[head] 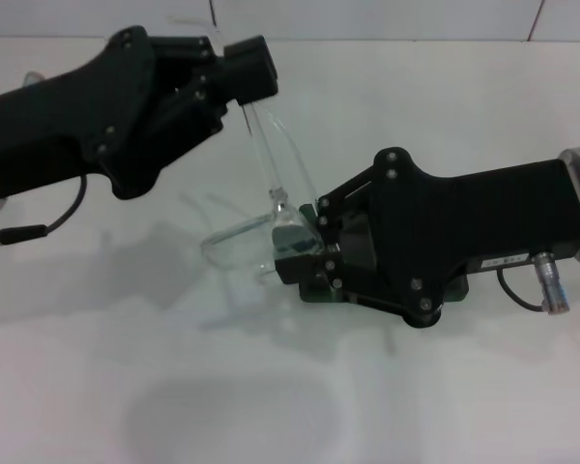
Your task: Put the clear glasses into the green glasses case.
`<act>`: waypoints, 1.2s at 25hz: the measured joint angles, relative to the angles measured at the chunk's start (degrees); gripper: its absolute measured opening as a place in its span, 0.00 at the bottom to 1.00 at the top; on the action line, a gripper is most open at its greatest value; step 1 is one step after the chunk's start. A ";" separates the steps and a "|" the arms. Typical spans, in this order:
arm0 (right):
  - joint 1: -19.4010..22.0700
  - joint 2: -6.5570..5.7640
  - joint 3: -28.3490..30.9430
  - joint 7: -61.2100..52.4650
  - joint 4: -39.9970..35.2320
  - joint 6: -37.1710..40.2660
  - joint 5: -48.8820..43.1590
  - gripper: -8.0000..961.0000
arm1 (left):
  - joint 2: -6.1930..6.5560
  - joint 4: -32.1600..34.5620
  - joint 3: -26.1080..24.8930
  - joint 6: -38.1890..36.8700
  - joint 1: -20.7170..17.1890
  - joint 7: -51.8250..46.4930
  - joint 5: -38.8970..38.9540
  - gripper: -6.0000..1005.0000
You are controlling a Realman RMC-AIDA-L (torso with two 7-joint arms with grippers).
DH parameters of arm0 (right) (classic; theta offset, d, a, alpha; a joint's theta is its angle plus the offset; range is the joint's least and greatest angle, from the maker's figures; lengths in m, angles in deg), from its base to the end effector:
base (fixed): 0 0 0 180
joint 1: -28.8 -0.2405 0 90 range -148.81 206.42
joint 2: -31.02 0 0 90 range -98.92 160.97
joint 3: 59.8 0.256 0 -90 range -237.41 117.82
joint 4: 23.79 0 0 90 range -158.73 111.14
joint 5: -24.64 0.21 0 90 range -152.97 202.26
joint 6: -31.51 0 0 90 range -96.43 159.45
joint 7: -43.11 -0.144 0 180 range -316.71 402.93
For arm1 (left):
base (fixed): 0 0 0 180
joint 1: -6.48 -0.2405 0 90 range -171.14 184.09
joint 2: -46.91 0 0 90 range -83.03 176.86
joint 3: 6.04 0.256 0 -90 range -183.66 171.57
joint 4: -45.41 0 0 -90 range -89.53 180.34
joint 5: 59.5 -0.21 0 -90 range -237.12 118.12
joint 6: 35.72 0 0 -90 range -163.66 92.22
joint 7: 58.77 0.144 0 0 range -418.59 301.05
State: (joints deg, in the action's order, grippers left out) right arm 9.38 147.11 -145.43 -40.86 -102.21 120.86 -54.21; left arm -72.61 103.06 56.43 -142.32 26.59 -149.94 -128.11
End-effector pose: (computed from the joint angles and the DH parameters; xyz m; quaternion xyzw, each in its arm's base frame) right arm 0.1039 0.2731 0.0093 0.9412 0.1031 -0.3218 0.0077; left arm -0.1597 0.2819 0.0598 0.8596 0.0762 0.5052 0.0042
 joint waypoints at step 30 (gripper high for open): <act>0.21 -0.07 0.03 2.01 2.52 0.19 2.71 0.12 | 0.35 0.03 2.13 -3.52 0.19 -0.42 -4.60 0.05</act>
State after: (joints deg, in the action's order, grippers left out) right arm 9.59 147.04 -145.40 -38.85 -99.69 121.05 -51.50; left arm -72.26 103.09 58.56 -145.84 26.78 -150.35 -132.72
